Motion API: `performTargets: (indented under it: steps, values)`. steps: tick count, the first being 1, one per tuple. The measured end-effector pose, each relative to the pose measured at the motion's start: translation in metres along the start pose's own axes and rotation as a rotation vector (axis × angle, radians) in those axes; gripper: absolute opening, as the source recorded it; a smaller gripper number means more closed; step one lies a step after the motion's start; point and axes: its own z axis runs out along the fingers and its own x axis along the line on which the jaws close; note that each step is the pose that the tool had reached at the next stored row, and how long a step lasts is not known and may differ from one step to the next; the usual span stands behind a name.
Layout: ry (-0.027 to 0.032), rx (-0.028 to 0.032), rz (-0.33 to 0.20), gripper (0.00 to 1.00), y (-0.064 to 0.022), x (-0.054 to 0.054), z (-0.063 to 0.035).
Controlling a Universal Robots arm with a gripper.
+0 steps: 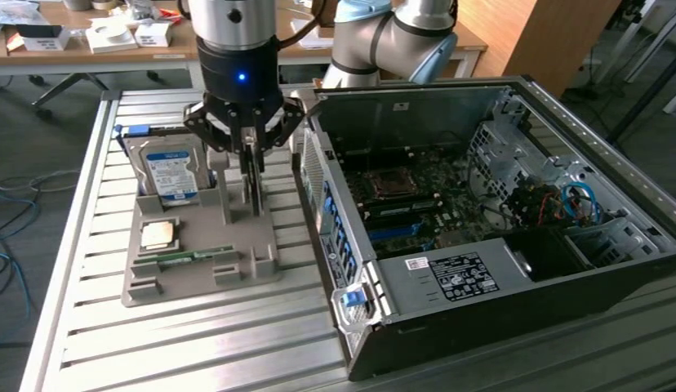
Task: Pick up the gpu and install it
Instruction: 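Pick up the gpu and move the gpu toward the slot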
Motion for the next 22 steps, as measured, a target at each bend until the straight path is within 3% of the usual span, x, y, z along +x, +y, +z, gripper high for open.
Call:
performTargets:
  steps: [19, 21, 22]
  values:
    - [0.0002, -0.0008, -0.002, 0.27, 0.0017, -0.001, -0.0357]
    - [0.0002, -0.0010, -0.002, 0.27, 0.0019, -0.001, -0.0404]
    - [0.0002, -0.0011, -0.003, 0.27, 0.0023, -0.001, -0.0485]
